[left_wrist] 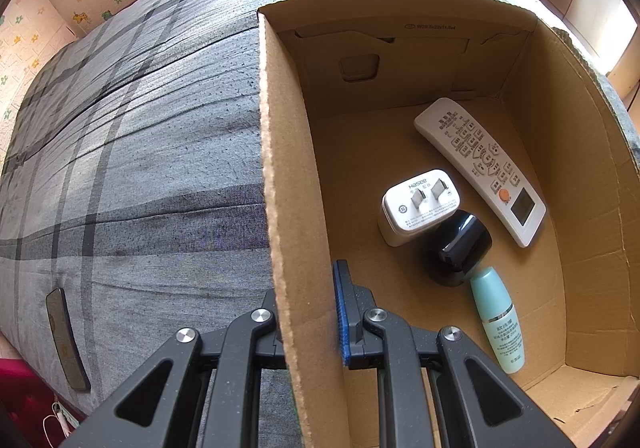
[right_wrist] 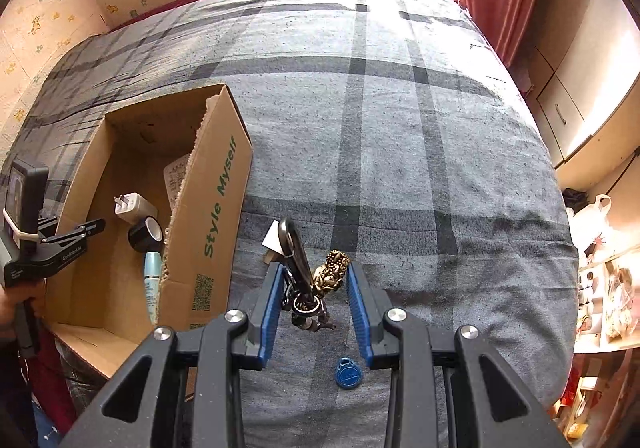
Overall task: Organize rigid objects
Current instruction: 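Carry the key ring into the box beside the mint-green bottle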
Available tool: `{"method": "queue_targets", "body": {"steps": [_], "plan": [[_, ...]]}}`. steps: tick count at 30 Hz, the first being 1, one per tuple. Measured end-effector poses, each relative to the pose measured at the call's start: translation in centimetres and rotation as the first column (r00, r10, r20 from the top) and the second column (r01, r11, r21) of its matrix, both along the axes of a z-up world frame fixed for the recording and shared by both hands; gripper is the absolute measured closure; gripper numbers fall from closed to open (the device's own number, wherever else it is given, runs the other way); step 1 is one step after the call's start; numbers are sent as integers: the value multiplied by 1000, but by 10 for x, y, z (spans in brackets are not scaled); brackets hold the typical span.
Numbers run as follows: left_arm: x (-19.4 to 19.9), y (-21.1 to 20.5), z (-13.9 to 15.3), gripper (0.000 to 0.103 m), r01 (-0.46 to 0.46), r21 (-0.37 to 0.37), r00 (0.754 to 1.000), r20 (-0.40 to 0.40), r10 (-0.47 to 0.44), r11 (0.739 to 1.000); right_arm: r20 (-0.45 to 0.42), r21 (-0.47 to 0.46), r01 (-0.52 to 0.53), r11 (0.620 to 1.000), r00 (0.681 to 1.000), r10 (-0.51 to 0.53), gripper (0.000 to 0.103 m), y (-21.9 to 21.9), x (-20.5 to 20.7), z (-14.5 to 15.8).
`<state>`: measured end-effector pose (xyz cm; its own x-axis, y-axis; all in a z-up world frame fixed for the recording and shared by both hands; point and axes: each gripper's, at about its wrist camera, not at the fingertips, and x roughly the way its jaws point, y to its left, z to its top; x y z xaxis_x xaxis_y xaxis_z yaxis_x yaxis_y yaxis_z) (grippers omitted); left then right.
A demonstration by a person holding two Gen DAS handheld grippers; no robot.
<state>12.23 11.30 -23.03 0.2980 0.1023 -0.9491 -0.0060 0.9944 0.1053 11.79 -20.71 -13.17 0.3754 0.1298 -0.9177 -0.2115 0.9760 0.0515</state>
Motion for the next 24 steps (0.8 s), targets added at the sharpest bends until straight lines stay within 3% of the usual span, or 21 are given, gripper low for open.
{"method": "queue_targets", "body": {"steps": [15, 24], "plan": [[1, 0, 1, 87, -1, -1, 1000, 1, 1, 1000, 99, 55, -154, 986, 984, 149, 70, 70, 0, 66], [1, -1, 1, 87, -2, -4, 1000, 2, 2, 1000, 96, 57, -248, 967, 965, 242, 70, 113, -3, 69]]}}
